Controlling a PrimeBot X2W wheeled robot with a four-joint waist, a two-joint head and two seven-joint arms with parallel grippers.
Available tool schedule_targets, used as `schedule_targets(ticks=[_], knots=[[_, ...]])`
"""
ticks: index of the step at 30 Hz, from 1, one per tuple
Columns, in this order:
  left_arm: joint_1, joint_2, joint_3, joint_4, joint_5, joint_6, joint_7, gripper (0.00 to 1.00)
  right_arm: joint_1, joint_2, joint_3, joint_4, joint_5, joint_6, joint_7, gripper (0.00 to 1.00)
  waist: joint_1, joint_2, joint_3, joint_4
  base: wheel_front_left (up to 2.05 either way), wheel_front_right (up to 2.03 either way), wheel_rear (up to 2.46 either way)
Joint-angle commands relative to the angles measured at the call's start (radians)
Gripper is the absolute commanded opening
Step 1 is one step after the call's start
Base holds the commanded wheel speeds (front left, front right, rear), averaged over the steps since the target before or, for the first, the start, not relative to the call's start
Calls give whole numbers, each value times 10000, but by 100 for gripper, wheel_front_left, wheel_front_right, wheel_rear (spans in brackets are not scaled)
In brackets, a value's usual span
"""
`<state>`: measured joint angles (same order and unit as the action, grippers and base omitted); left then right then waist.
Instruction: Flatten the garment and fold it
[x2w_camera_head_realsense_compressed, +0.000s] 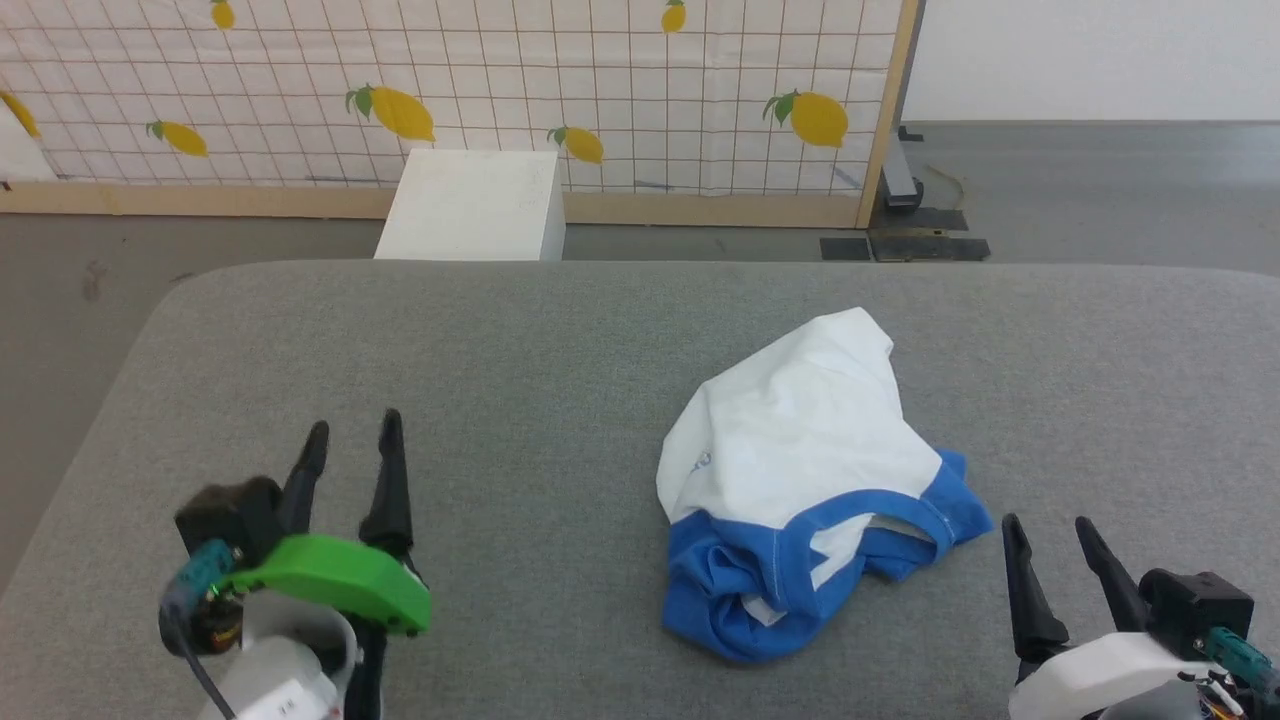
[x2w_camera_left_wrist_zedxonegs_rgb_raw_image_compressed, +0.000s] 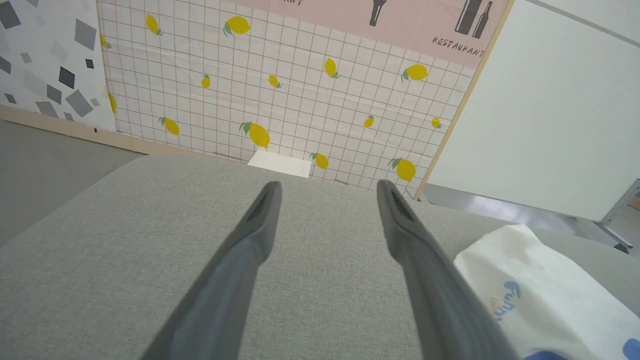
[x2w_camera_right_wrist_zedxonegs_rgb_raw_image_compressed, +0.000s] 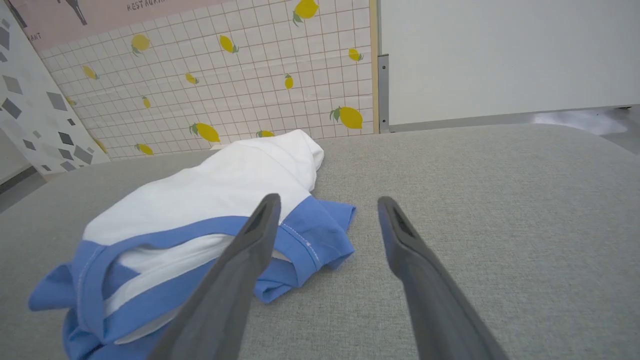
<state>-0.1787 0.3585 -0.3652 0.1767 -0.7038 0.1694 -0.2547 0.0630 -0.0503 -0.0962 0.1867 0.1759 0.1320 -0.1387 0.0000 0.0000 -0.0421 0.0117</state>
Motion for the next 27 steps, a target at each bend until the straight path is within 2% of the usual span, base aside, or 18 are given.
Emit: schedule_targets(ticks=[1, 8, 12, 16, 21, 25, 27], knots=[[446, -209, 90, -194, 485, -12, -65, 100, 58, 1, -24, -66, -82, -13, 79, 100, 0, 0, 36, -16, 0, 0, 0], [1581, -1179, 737, -492, 1398, -338, -68, 100, -267, 1, -53, -165, -129, -13, 493, 100, 0, 0, 351, -98, 0, 0, 0], [1755, -1625, 1177, -649, 1918, -616, -69, 100, -892, -15, -143, -169, -198, -13, 1363, 100, 0, 0, 617, -62, 0, 0, 0], [1743, -1984, 1531, -722, 2289, -859, -69, 100, -1880, -542, 277, 125, -94, -13, 3106, 100, 0, 0, 830, -49, 0, 0, 0], [1561, -2319, 1716, -640, 2622, -1187, -69, 100, -3193, -1788, 1383, 878, 290, -13, 6299, 100, 0, 0, 1179, 138, 0, 0, 0], [1398, -2525, 1807, -571, 2781, -1387, -70, 100, -3846, -2487, 2109, 1144, 607, -13, 7817, 100, 0, 0, 1529, 414, 0, 0, 0], [1312, -2592, 1820, -539, 2866, -1469, -70, 100, -3970, -2657, 2384, 1218, 879, -13, 8187, 100, 0, 0, 1698, 540, 0, 0, 0]])
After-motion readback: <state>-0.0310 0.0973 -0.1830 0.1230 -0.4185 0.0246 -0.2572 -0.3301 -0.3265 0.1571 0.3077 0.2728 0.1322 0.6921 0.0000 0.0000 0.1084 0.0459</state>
